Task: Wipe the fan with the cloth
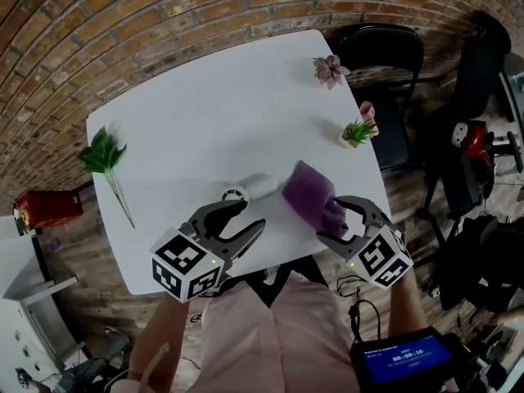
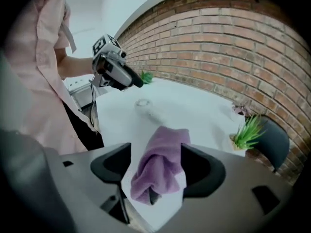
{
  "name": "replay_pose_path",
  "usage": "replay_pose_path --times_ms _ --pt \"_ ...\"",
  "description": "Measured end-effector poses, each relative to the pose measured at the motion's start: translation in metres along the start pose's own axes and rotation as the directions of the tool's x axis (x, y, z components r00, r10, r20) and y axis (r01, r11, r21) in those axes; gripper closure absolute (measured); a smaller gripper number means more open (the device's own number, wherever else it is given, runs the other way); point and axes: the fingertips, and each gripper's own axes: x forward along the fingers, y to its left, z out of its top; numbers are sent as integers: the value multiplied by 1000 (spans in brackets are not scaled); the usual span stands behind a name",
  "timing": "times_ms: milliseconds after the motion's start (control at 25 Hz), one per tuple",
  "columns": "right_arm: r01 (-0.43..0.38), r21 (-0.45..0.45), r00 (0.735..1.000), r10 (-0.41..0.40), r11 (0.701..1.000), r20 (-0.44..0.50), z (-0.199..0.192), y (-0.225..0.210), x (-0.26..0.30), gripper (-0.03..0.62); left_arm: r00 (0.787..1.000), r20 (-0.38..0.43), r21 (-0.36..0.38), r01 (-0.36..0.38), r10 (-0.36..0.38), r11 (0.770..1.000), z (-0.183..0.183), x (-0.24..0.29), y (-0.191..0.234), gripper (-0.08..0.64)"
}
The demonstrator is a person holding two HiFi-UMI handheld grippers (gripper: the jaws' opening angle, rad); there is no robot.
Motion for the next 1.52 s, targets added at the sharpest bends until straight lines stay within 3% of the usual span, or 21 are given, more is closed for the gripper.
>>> replay_pose_path --times_ms 80,160,240,320,400,480,560,680,840,1000,1040,1120,1520 --pt "-30 -43 999 30 999 -12 7 -3 6 219 998 -11 80 -56 57 995 1 -5 10 341" --pt "-81 -58 995 78 995 -57 1 -5 28 175 993 -60 158 -93 104 983 -4 -4 22 255" --pt "-126 -37 986 121 991 -114 -13 -7 52 172 978 -144 253 -109 149 961 -14 2 33 197" --pt "-141 -31 976 134 989 -172 -27 -6 66 180 951 -230 369 -113 208 923 -27 9 45 163" --pt "-122 -41 975 112 992 -194 -30 -7 69 241 927 -292 441 -88 236 893 -37 16 54 142" --pt "-104 -13 978 100 994 -181 -28 -9 70 410 918 -323 457 -62 230 887 -43 23 59 139" --pt "-136 60 978 144 989 -151 -26 -5 71 482 911 -343 474 -43 230 879 -49 29 63 138" --pt "-282 154 954 294 947 -60 -12 15 59 500 897 -377 499 -16 233 867 -57 36 66 138" --pt "-458 179 886 464 871 9 5 46 43 500 871 -433 512 27 231 859 -71 43 70 138" --pt "-535 227 838 545 814 23 10 60 49 500 826 -500 556 74 262 828 -90 47 79 142" --pt "-548 239 829 558 802 27 12 63 53 500 819 -506 569 80 271 819 -91 48 80 186" --pt "-562 270 818 574 782 41 18 68 62 500 812 -513 581 92 276 808 -92 49 81 186" --pt "-437 494 877 478 752 48 40 56 114 500 799 -533 599 125 277 791 -91 51 80 186"
